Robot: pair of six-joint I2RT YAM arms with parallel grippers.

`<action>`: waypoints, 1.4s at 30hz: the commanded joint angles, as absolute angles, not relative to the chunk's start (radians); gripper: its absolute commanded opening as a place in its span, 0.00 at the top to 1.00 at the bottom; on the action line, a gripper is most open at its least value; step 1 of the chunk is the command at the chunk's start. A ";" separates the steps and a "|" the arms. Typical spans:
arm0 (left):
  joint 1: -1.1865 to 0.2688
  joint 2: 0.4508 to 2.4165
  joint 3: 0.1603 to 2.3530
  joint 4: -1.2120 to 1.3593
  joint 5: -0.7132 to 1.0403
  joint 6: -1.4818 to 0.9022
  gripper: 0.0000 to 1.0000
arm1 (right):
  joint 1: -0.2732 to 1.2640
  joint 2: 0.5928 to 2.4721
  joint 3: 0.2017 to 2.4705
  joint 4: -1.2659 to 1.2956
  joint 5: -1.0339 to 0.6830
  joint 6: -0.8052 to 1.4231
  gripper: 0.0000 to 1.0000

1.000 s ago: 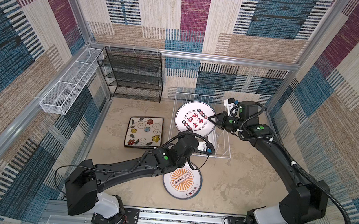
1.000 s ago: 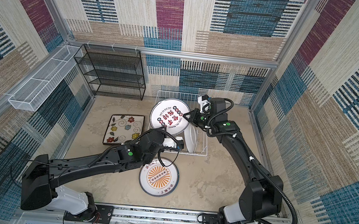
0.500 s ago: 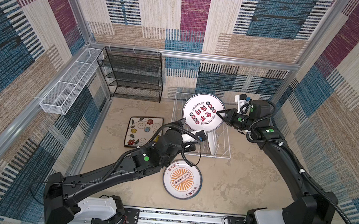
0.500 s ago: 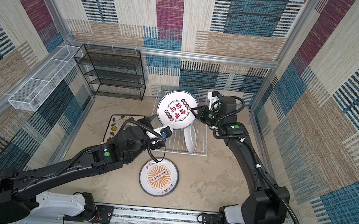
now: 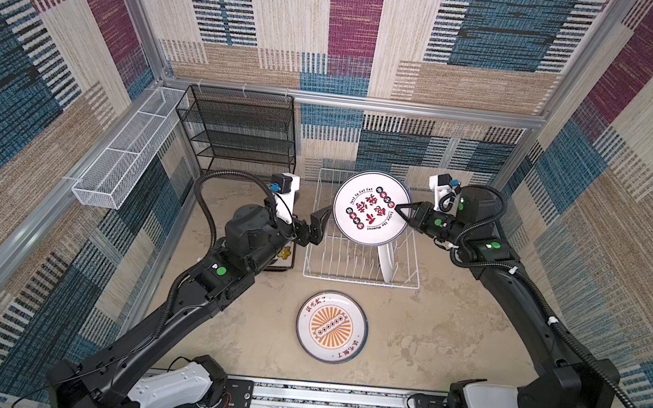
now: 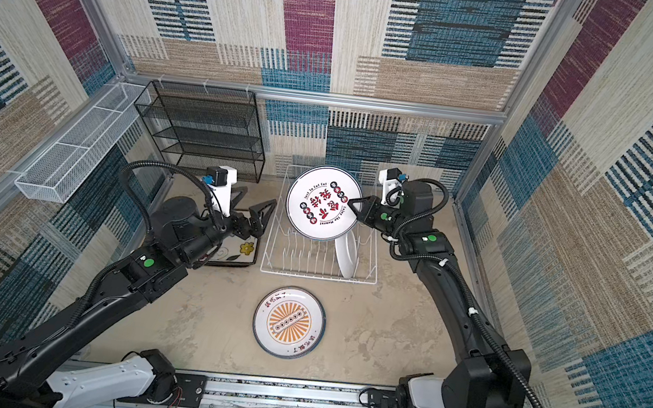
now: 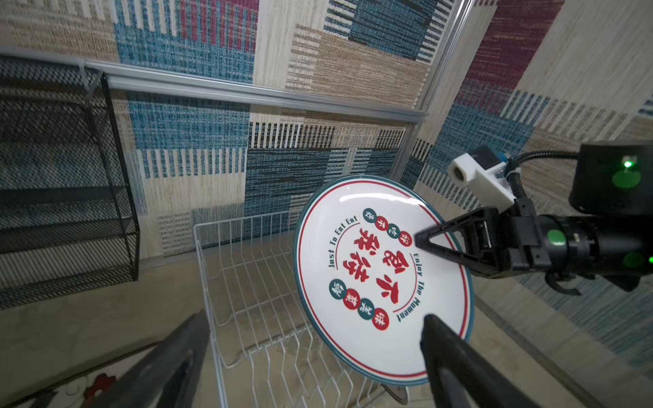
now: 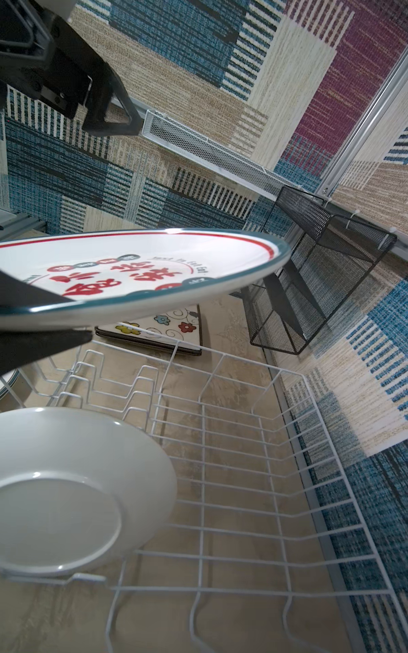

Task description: Unload the plates from the dish rack

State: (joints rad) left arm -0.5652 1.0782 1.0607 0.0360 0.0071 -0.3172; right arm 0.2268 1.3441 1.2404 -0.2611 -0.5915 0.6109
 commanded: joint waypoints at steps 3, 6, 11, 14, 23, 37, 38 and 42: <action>-0.484 1.160 1.100 0.036 0.244 -0.634 0.05 | 0.226 1.347 1.238 -0.160 -0.660 0.594 1.00; -0.465 1.224 1.123 0.047 0.327 -0.682 0.05 | 0.227 1.352 1.235 -0.151 -0.691 0.600 1.00; -0.457 1.366 1.231 -0.019 0.467 -0.701 0.08 | 0.227 1.364 1.241 -0.157 -0.721 0.591 1.00; -0.457 1.444 1.285 -0.041 0.536 -0.714 0.11 | 0.227 1.371 1.230 -0.149 -0.741 0.584 1.00; -0.457 1.522 1.302 -0.019 0.634 -0.761 0.36 | 0.227 1.382 1.209 -0.137 -0.766 0.588 1.00; -0.456 1.534 1.281 0.014 0.694 -0.782 0.97 | 0.227 1.415 1.210 -0.142 -0.816 0.589 0.94; -0.456 1.538 1.280 0.018 0.693 -0.784 0.99 | 0.226 1.417 1.211 -0.143 -0.820 0.586 0.93; -0.456 1.548 1.284 0.019 0.696 -0.790 1.00 | 0.227 1.422 1.215 -0.146 -0.817 0.575 0.87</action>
